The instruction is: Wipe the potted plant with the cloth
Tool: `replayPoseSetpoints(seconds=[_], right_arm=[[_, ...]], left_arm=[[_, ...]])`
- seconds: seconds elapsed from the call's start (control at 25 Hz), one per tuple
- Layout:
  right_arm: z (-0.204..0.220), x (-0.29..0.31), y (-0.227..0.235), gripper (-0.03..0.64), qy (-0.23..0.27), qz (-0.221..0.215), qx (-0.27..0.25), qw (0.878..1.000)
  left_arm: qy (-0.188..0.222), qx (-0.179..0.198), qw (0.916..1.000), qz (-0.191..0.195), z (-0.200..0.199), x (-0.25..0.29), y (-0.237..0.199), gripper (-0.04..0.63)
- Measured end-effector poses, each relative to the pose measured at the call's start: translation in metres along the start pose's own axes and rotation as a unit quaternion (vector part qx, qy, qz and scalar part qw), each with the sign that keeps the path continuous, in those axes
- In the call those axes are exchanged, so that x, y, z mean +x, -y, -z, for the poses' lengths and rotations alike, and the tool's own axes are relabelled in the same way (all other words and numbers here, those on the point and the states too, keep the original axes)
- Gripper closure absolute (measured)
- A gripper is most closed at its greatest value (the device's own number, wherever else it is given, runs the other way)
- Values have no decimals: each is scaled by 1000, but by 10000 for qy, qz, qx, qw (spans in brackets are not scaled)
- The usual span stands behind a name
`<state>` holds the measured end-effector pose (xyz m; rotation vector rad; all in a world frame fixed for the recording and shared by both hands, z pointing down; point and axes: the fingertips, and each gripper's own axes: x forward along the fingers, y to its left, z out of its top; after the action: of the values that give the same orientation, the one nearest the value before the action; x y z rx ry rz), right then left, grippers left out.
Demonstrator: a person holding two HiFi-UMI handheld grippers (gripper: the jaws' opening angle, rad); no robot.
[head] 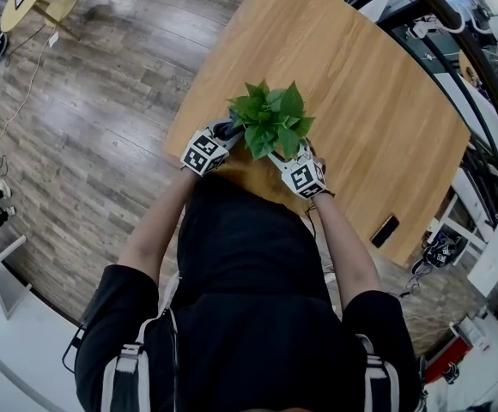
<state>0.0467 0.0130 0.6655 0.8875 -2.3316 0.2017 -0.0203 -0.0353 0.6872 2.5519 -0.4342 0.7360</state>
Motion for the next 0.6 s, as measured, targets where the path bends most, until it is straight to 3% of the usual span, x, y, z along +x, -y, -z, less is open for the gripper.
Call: replayPoseSetpoints(seconds=[0.2,0.6], right_arm=[[-3,0,23,374,40,387,12,9992],[-4,3,37,374,5,255,31,9997]], left_arm=[[31,-49,9999,-155,-2,0,-11,482],[-46,250,9996,108,-4,3,7,482]])
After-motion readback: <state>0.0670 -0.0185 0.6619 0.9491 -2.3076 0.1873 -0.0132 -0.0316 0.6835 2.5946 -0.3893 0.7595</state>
